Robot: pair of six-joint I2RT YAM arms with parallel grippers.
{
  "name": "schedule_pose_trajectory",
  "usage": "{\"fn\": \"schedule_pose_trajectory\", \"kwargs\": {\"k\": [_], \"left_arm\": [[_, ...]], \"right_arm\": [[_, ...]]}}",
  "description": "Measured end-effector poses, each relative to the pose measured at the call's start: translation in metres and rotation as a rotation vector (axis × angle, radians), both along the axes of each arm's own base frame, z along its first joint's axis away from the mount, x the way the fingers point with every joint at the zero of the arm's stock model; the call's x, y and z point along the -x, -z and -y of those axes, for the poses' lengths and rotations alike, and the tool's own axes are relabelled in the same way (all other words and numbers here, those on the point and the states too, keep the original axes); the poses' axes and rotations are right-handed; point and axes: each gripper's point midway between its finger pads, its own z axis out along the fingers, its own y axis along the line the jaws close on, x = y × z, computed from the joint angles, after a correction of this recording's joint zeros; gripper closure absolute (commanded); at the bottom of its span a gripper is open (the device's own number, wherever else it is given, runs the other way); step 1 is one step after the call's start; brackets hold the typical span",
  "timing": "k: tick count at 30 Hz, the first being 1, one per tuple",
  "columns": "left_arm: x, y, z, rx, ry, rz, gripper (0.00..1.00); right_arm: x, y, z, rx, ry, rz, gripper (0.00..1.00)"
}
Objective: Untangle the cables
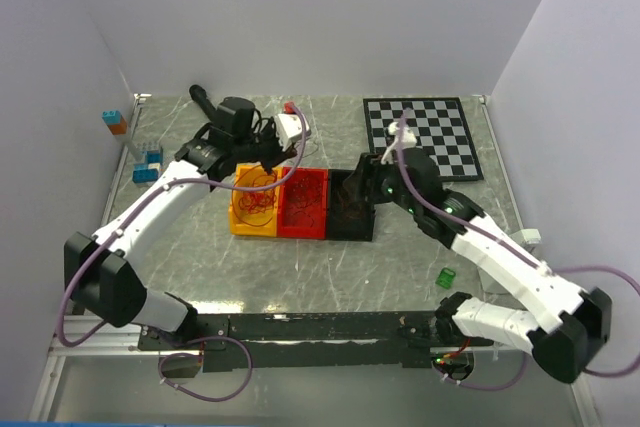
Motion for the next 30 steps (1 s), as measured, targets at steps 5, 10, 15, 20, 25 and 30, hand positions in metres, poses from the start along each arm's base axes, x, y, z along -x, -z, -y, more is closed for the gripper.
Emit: {"fn": "schedule_pose_trajectory", "kwargs": {"k": [5,10,15,20,25,30], "left_arm": [[-0.004,0.036,0.003,-0.016,-0.01,-0.061,0.98],[-0.005,0.091,-0.002,-0.091,-0.032,-0.151,0.96],[-0.01,0.124,-0.007,-0.151,-0.064,-0.196,0.87],[-0.011,0.139,-0.003,-0.187,-0.071,-0.21,0.87],[-0.006,0.152,0.009,-0.207,-0.047,-0.219,0.87],[0.0,0.181,0.017,-0.249,-0.027,-0.272,0.86]], "right_arm": [[0.01,-0.04,0.013,-0.067,0.028,0.099,0.31],[0.016,-0.061,0.022,-0.097,0.046,0.143,0.3],[0.016,-0.067,0.026,-0.108,0.062,0.153,0.3],[0.016,-0.062,0.029,-0.097,0.073,0.134,0.3],[0.016,-0.061,0.03,-0.1,0.079,0.128,0.3],[0.015,-0.061,0.03,-0.103,0.084,0.126,0.3]]}}
